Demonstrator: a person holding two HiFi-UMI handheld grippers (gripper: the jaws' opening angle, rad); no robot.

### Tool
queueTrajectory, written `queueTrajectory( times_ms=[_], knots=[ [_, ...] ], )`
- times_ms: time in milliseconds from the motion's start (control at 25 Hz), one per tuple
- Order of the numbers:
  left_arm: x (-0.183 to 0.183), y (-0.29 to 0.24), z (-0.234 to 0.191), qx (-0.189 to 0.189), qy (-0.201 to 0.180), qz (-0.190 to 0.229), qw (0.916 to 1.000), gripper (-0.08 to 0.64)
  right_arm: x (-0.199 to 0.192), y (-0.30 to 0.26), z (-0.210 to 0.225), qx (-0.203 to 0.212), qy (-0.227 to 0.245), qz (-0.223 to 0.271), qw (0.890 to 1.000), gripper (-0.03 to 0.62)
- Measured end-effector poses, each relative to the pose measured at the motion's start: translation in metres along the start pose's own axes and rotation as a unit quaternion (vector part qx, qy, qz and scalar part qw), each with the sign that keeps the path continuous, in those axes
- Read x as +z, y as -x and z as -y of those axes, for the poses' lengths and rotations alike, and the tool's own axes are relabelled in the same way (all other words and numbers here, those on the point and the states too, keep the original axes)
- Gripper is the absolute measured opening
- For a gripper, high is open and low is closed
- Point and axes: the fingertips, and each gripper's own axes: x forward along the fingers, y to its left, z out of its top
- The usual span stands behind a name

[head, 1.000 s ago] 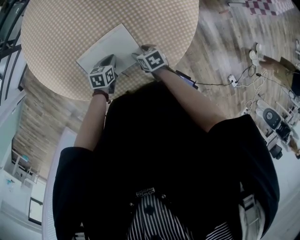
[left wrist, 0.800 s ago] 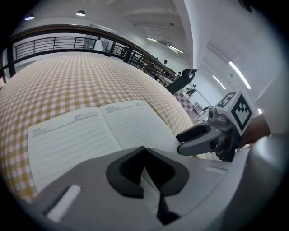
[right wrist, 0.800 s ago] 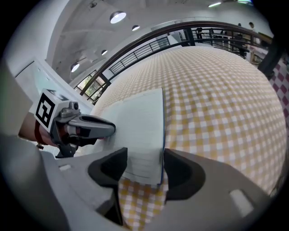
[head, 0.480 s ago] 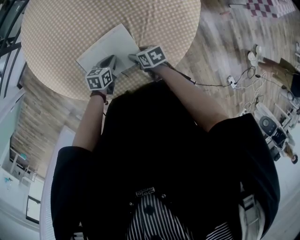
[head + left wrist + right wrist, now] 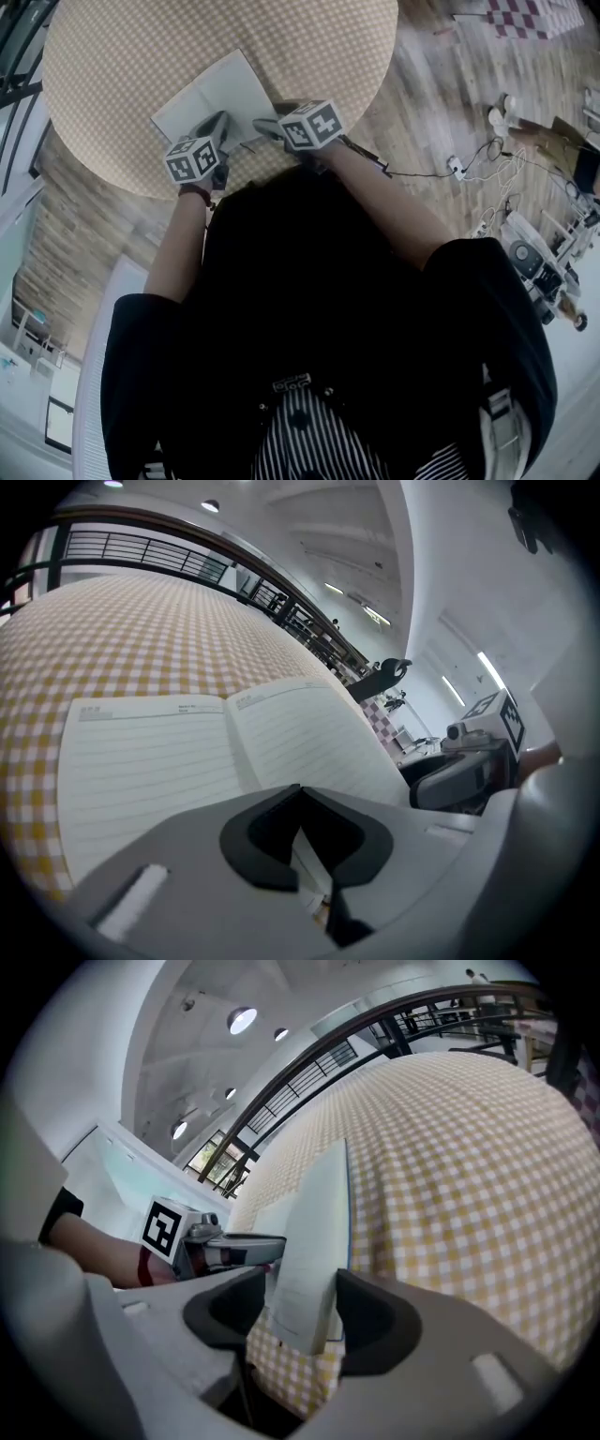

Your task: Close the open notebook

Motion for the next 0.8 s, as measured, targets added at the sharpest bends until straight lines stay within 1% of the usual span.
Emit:
queueTrajectory(
  times_ms=[120, 240, 440, 640, 800],
  knots=[
    [0.0, 0.009, -0.003, -0.003, 0.013, 0.012, 0.9998, 0.003, 0.004, -0.001, -0.022, 0.016, 0.003, 0.014, 1.0, 0.241],
    [-0.002, 0.02, -0.007, -0.007, 0.026, 0.019, 0.9995, 0.003, 0.009, -0.001, -0.048, 0.031, 0.022, 0.027, 0.999, 0.239],
    [-0.006, 0.036, -0.012, -0.006, 0.025, 0.025, 0.9994, 0.003, 0.014, -0.004, -0.079, 0.047, 0.041, 0.054, 0.997, 0.239],
    [-0.011, 0.049, -0.019, 0.006, 0.035, 0.034, 0.9988, 0.003, 0.02, -0.009, -0.109, 0.083, 0.064, 0.076, 0.992, 0.239],
    [-0.016, 0.057, -0.02, 0.001, 0.048, 0.035, 0.9983, 0.003, 0.02, -0.009, -0.132, 0.111, 0.063, 0.094, 0.987, 0.238]
  ],
)
